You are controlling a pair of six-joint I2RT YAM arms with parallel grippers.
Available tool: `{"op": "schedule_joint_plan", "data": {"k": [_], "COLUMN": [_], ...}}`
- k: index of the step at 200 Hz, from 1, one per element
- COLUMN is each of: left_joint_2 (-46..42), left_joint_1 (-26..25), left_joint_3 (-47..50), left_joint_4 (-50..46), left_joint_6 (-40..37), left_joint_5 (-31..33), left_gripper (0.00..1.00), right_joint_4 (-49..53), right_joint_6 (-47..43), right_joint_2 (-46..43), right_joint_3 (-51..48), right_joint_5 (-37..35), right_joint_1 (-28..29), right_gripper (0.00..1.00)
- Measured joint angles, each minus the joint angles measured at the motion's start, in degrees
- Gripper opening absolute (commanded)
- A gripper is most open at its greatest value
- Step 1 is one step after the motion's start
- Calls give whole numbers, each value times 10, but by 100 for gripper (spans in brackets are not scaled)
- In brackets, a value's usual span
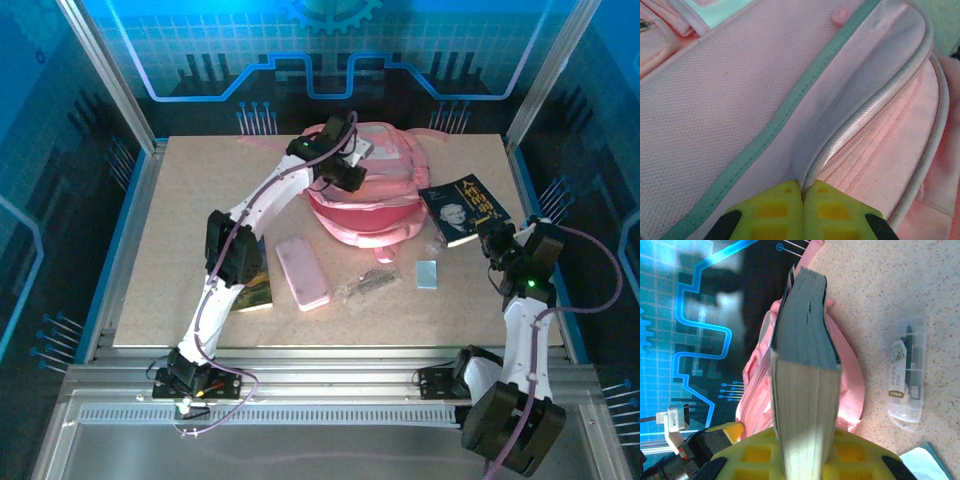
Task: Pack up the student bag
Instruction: Open the student bag at the top-center of the table, then place the book in the student bag.
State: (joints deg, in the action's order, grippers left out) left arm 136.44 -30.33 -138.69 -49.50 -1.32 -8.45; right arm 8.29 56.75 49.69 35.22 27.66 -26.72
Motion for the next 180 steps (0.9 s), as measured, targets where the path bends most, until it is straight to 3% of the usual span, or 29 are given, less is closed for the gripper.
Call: {"op": "schedule_joint_plan", "data": {"k": [105,131,180], "left_joint_2": [0,0,-1], "left_joint_1": [27,27,27], "left_joint_3": [-31,-31,-31], "left_joint_4": [22,29,50], "left_joint_6": [99,118,146], "left_joint_5": [-51,-64,-80], "left_gripper": [0,0,0], "right_joint_4": [100,27,-136], "right_joint_6": [-5,42,127], "right_joint_2": [-82,-80,-27], "right_joint_3": [7,-38,-137], "right_joint_5": [46,50,-19], "right_joint_1": [0,18,157], "right_gripper": [0,0,0]}}
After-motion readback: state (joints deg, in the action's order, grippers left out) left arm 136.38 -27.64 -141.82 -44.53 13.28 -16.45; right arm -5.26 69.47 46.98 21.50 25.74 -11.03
